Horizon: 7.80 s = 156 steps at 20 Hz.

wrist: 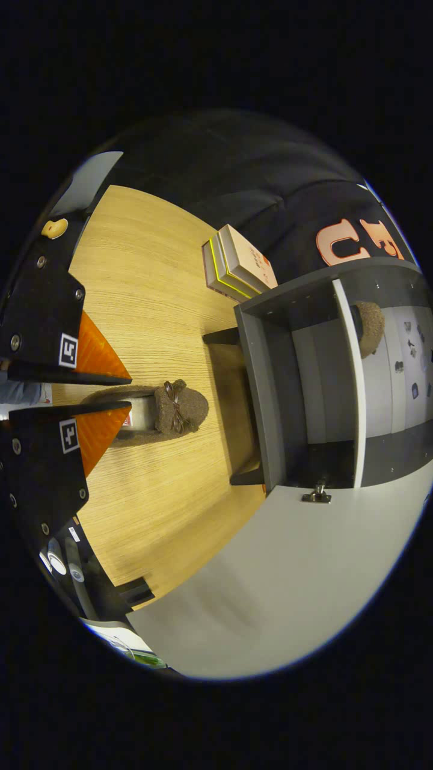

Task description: Open the shoe cabinet door, grab the shoes and put them into the shoe cabinet, then close the shoe cabinet door.

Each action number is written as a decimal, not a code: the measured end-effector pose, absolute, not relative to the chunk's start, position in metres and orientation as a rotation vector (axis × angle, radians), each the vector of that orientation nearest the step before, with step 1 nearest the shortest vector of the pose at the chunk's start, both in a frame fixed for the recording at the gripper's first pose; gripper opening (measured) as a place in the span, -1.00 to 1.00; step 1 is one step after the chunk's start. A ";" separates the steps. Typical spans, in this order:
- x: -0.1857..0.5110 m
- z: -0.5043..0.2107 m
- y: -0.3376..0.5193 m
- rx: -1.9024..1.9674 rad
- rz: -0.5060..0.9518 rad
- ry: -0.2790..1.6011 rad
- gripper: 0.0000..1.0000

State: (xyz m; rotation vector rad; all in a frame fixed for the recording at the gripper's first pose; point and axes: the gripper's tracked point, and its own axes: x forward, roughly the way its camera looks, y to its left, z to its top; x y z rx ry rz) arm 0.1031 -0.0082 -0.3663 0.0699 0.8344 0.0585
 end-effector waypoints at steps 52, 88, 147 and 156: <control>0.366 -0.048 -0.031 0.001 0.165 0.443 -0.90; 0.417 -0.057 -0.040 -0.076 0.107 0.524 -0.27; 0.059 0.002 -0.331 0.053 -0.134 0.267 0.46; 0.071 -0.004 -0.315 -0.027 -0.087 0.250 0.46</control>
